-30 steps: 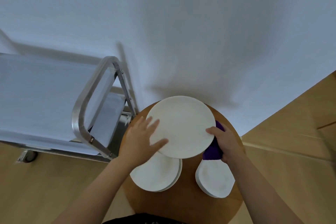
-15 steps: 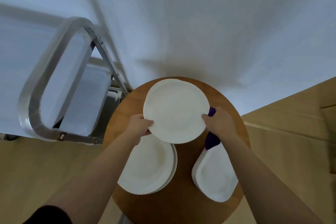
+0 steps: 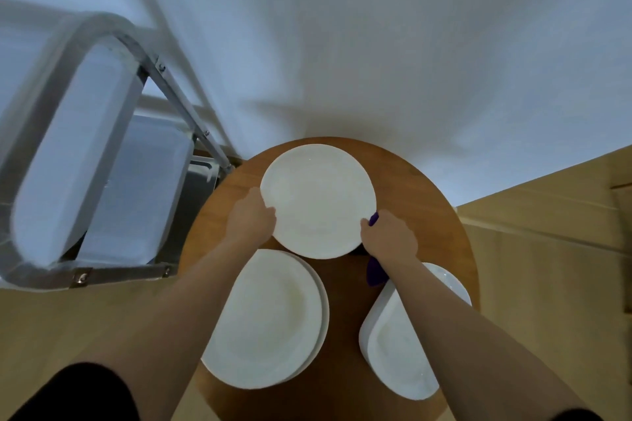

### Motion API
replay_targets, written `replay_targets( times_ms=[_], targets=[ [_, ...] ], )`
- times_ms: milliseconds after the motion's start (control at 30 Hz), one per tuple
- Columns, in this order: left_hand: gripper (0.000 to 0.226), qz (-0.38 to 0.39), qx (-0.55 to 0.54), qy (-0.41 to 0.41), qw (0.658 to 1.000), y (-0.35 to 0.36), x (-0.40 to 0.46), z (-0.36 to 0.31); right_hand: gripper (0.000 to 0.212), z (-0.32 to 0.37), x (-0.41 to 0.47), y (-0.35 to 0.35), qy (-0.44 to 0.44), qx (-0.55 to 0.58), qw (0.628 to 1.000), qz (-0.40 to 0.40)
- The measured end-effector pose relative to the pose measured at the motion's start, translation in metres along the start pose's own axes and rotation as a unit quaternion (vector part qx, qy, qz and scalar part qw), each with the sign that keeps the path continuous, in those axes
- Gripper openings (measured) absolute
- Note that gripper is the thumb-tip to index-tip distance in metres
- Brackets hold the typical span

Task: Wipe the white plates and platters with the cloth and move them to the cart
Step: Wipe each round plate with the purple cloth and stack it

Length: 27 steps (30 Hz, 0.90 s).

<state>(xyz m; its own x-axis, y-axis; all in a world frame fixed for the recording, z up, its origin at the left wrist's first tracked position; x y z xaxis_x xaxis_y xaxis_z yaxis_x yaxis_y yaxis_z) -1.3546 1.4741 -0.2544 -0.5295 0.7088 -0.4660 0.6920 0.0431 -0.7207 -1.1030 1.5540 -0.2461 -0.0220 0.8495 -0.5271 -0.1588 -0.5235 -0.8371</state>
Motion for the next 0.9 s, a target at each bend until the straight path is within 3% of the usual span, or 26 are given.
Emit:
replay_targets(
  times_ms=[167, 233, 300, 367, 467, 533, 667, 767, 900],
  targets=[
    [0.056, 0.0, 0.203, 0.037, 0.979, 0.004, 0.013, -0.002, 0.035, 0.003, 0.003, 0.005, 0.01, 0.0, 1.0, -0.012],
    [0.062, 0.02, 0.225, 0.035, 0.974, 0.01, 0.015, -0.002, 0.036, 0.002, 0.006, 0.006, 0.015, -0.005, 1.0, -0.009],
    [0.065, 0.053, 0.157, 0.02, 0.986, 0.012, 0.015, -0.001, 0.038, 0.001, 0.006, 0.006, 0.016, -0.005, 1.0, 0.001],
    [0.065, 0.099, 0.023, -0.004, 0.995, 0.014, 0.009, 0.006, 0.039, -0.001, 0.001, 0.005, 0.025, 0.023, 0.999, 0.01],
    [0.058, 0.073, -0.146, -0.055, 0.985, 0.003, -0.015, 0.037, 0.033, -0.015, -0.018, 0.001, 0.054, 0.104, 0.993, -0.017],
    [0.05, 0.024, -0.11, -0.061, 0.992, -0.008, -0.036, 0.065, 0.029, -0.025, -0.038, 0.002, 0.062, 0.169, 0.983, -0.034],
    [0.051, -0.003, 0.016, -0.078, 0.997, -0.013, -0.077, 0.117, 0.045, -0.03, -0.081, 0.024, 0.059, 0.284, 0.957, -0.017],
    [0.055, 0.019, -0.004, -0.129, 0.991, 0.002, -0.102, 0.151, 0.049, -0.029, -0.103, 0.046, 0.061, 0.325, 0.944, 0.008],
    [0.037, 0.01, -0.042, -0.121, 0.992, 0.01, -0.104, 0.166, 0.047, -0.018, -0.123, 0.072, 0.048, 0.355, 0.933, 0.023]
  ],
)
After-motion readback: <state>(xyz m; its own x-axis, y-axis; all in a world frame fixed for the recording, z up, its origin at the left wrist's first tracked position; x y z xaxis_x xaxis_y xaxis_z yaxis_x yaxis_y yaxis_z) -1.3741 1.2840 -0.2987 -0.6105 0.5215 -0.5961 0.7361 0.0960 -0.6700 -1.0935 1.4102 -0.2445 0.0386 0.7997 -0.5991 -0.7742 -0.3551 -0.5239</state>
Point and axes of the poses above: each hand's wrist, its own x-axis towards the middle knuckle, its own y-axis out of the palm, z = x × y, the point moved 8 cm from there along x, towards the middle knuckle, and after that the axes turned 3 degrees about -x, right-handed, at the moved point
